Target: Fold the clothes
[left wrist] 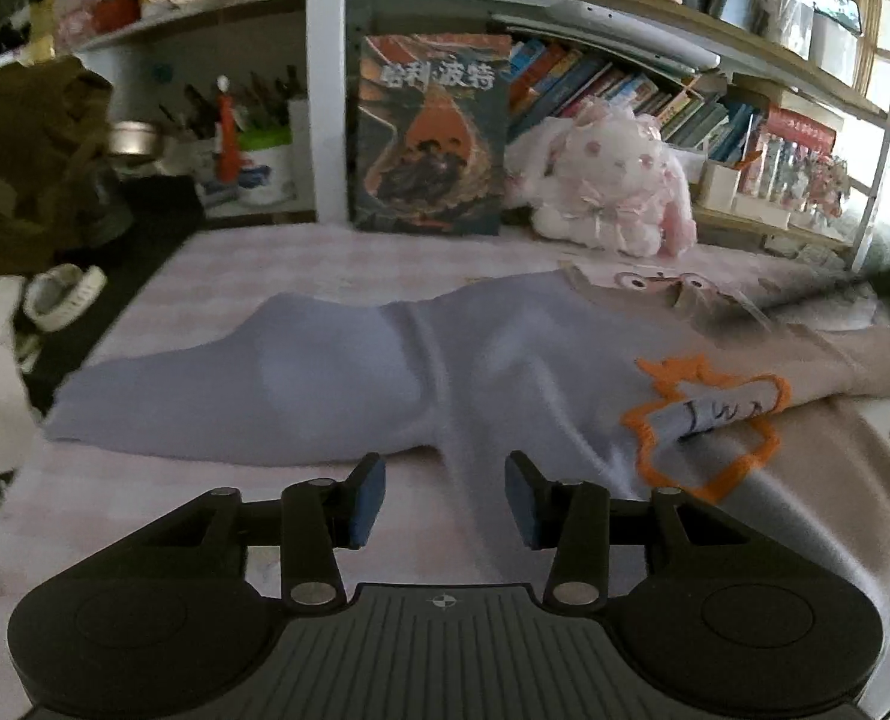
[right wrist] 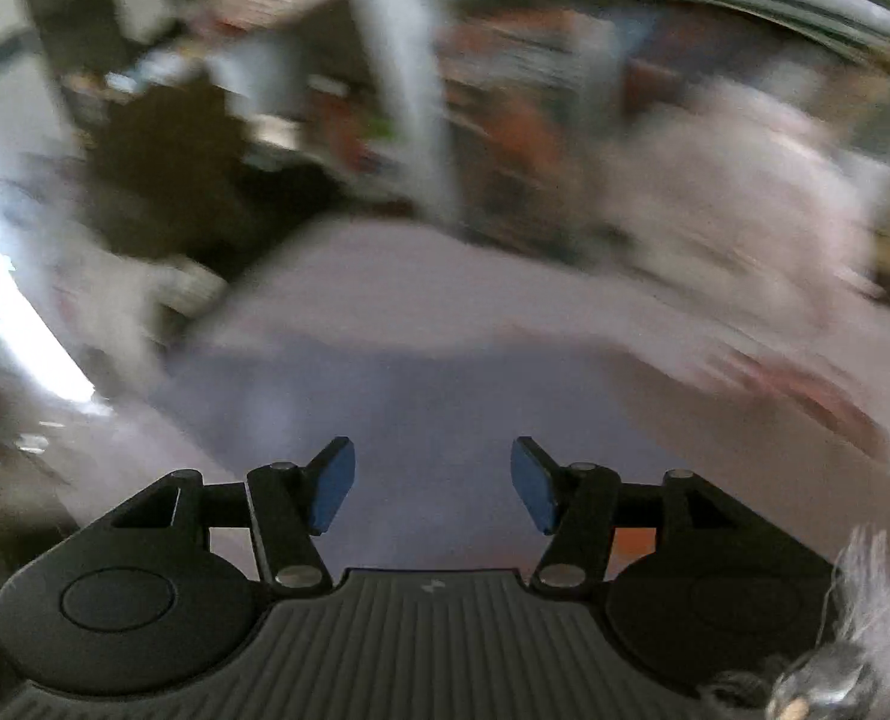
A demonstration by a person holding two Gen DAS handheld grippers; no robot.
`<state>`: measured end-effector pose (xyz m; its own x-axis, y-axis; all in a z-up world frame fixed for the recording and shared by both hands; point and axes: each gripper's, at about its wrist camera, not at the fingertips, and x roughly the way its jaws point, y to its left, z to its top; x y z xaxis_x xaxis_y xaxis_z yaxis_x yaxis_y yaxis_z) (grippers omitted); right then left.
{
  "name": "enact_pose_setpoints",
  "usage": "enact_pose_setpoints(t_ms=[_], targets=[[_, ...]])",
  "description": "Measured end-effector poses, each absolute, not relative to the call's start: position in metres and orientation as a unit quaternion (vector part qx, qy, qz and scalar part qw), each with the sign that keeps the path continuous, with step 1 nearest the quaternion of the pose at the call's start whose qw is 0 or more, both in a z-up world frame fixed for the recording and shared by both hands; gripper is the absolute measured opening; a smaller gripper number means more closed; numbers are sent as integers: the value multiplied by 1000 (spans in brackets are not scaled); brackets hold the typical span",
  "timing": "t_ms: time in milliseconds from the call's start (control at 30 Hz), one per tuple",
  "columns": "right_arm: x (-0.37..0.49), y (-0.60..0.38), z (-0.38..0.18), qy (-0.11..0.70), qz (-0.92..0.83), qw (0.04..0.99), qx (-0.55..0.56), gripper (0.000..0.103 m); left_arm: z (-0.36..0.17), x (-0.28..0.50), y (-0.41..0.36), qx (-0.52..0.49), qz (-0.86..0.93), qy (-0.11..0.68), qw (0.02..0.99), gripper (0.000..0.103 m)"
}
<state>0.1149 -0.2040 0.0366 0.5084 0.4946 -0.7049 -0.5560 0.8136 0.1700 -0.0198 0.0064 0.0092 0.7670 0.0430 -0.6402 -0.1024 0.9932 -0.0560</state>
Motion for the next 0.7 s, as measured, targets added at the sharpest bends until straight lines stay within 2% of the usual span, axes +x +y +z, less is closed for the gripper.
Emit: enact_pose_setpoints(t_ms=[167, 333, 467, 533, 567, 700], targets=[[79, -312, 2, 422, 146, 892, -69, 55, 3, 4, 1, -61, 31, 356, 932, 53], [53, -368, -22, 464, 82, 882, -18, 54, -10, 21, 9, -82, 51, 393, 915, 53], [43, -371, -31, 481, 82, 873, -17, 39, -23, 33, 11, -73, 67, 419, 902, 51], [39, -370, -30, 481, 93, 872, -11, 23, -27, 37, 11, -79, 71, 426, 898, 51], [41, -368, -27, 482, 104, 870, -6, 9, -27, 38, 11, -82, 71, 427, 898, 51], [51, -356, 0, 472, 158, 867, 30, 8, -28, 45, 11, -77, 68, 430, 897, 51]])
